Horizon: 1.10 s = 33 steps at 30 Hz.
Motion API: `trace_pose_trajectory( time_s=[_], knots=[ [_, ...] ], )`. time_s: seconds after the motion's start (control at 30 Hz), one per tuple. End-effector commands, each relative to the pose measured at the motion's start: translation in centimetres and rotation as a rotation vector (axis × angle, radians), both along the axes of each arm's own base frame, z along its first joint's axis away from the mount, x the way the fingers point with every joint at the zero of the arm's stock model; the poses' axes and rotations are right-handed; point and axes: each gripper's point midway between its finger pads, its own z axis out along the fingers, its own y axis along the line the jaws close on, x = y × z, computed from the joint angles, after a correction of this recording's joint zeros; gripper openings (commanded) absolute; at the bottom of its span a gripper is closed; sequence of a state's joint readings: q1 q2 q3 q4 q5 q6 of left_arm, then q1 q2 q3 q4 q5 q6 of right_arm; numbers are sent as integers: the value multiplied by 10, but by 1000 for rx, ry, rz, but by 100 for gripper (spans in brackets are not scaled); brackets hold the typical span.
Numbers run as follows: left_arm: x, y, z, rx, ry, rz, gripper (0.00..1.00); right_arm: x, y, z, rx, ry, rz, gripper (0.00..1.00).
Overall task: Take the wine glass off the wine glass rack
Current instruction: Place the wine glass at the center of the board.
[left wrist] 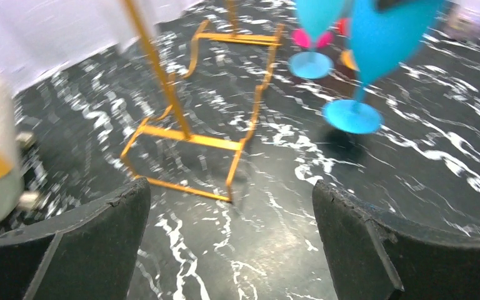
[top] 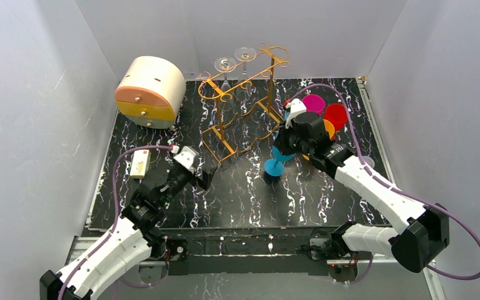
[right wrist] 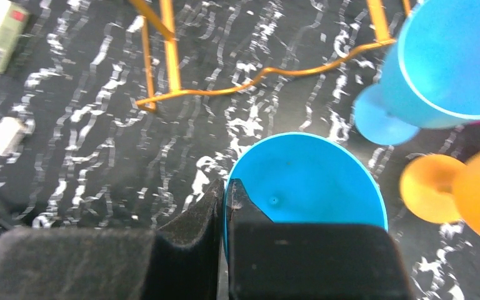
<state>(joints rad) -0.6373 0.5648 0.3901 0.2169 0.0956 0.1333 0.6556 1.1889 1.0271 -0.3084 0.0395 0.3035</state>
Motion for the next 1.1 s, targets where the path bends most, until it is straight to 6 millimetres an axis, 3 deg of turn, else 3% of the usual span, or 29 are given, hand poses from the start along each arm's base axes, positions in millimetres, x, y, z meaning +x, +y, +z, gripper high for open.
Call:
trace_pose_trajectory(
  time_s=[0.0,0.13,0.4,0.6,0.77,1.0,1.07],
  knots=[
    [29,51,19,-85,61,380,98,14,-30,-4,-157,-119,-65,1],
    [34,64,14,-48,135,480,98,17,-34,-16,-213,-101,-70,1],
    [35,67,13,2,185,507,98,24,-31,-32,-241,-108,-69,1],
    [31,72,22,-37,146,510,98,36,-32,-45,-145,-162,-187,1],
    [29,73,24,-53,118,500,98,38,-15,-55,-1,-171,-186,1],
    [27,77,28,-46,88,502,98,43,-21,-67,-184,-53,-187,1],
    [27,79,28,-49,80,513,98,42,-20,-62,-192,-36,-172,3]
  ],
)
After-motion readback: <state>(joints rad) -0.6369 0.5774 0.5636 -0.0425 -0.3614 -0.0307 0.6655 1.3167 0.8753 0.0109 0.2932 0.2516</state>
